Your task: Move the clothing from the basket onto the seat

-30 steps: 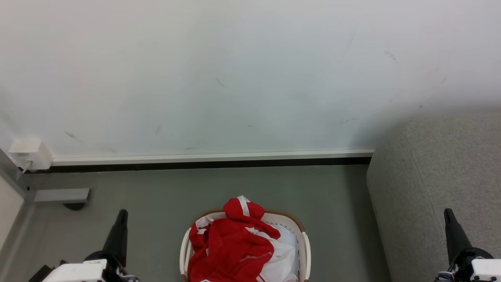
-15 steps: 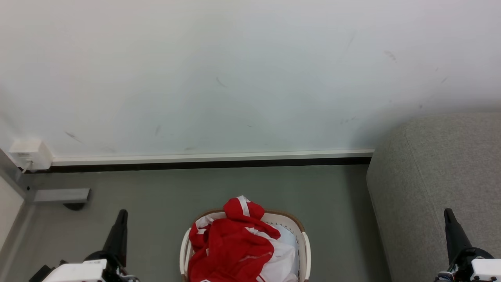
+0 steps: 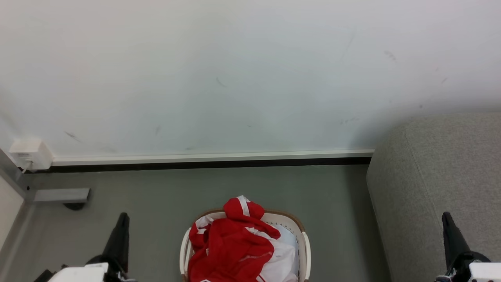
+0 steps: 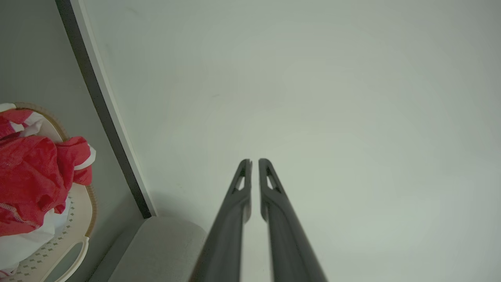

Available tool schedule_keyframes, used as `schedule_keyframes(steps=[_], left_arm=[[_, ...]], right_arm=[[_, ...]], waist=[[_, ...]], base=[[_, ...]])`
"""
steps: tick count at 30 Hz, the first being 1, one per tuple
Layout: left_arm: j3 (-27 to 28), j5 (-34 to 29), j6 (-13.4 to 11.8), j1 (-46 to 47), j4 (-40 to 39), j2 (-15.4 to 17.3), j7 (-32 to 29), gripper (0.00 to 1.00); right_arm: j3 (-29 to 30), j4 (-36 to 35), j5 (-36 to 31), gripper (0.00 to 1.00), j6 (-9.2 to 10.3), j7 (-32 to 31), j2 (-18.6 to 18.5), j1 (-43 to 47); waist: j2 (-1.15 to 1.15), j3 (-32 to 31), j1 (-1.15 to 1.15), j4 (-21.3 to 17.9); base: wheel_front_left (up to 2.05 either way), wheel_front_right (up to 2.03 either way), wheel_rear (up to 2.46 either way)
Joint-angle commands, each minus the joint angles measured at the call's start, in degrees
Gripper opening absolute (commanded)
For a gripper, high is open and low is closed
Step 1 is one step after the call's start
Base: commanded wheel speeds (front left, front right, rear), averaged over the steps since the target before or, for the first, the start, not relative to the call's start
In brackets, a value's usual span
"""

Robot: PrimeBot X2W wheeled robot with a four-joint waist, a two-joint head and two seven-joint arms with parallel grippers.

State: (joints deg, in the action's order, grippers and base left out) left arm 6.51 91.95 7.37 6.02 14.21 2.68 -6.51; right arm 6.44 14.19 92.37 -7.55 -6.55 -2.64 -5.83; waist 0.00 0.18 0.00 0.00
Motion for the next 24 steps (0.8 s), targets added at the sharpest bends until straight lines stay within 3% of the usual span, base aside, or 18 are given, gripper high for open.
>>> schedule_keyframes(steps=[1, 10, 24], left_arm=[[-0.14, -0.16, -0.03, -0.24, 0.25, -0.05, 0.24, 1.00], [-1.29, -2.06, -0.01, -0.81, -0.12, -0.01, 2.63, 1.00], [-2.69, -13.22, -1.04, -1.44, -1.77, 0.06, 6.25, 1.00]], right_arm=[[-0.11, 0.25, -0.08, 1.00, 0.00, 0.19, 0.09, 0.20], [-1.47, 0.34, -4.54, 1.00, 0.01, 2.64, -0.14, 0.23], [-4.15, -2.79, -23.15, 1.00, 0.02, 6.27, -0.18, 0.63]], waist=[[0.00, 0.01, 0.00, 0.00], [0.00, 0.08, 0.00, 0.04], [0.00, 0.23, 0.00, -0.11]], base=[[0.00, 0.00, 0.00], [0.00, 0.00, 0.00], [0.00, 0.00, 0.00]])
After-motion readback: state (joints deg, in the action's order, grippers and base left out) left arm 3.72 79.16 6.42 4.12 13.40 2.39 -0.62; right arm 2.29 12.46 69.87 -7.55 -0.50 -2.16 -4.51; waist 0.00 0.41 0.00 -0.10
